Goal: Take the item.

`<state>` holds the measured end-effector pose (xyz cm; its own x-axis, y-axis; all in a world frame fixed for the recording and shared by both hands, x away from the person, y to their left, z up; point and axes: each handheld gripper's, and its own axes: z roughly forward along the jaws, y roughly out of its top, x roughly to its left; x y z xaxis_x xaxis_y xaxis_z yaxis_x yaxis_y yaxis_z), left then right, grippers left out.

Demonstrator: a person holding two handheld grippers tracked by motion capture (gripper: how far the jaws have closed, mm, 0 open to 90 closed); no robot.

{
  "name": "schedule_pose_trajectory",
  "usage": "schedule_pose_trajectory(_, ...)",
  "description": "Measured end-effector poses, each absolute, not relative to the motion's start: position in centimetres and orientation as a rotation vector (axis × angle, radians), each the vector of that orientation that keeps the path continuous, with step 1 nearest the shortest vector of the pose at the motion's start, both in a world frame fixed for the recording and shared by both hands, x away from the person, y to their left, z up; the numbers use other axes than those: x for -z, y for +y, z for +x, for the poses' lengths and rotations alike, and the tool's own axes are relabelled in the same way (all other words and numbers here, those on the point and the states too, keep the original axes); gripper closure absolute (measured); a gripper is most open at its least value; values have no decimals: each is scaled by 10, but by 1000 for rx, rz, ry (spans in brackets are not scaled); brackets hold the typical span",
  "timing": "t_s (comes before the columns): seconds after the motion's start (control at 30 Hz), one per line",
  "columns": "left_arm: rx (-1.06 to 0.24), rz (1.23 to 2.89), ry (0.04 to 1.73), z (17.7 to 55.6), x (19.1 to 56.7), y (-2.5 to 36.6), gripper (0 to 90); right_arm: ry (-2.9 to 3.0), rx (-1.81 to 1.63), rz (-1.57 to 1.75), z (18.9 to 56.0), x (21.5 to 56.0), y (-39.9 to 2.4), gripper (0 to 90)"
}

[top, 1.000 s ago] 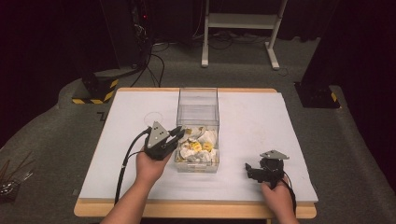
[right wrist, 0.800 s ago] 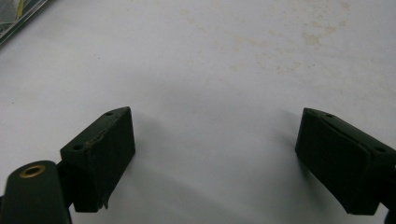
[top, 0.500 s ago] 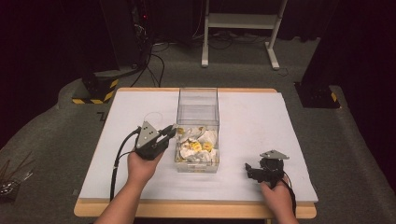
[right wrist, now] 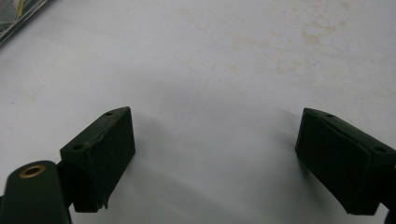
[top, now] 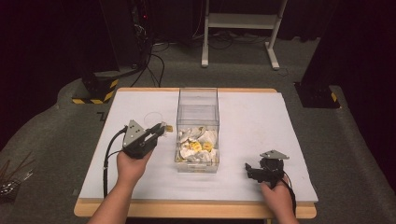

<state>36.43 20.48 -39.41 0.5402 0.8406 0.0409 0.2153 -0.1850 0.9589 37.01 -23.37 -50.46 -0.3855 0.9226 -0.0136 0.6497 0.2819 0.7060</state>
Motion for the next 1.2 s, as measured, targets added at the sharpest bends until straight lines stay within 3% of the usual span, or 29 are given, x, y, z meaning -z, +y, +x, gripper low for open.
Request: schedule_pose_trajectory(1.2, -725, 1653, 1024, 386, 392, 251, 799, 2136, -870, 1413, 370, 505, -234, 117)
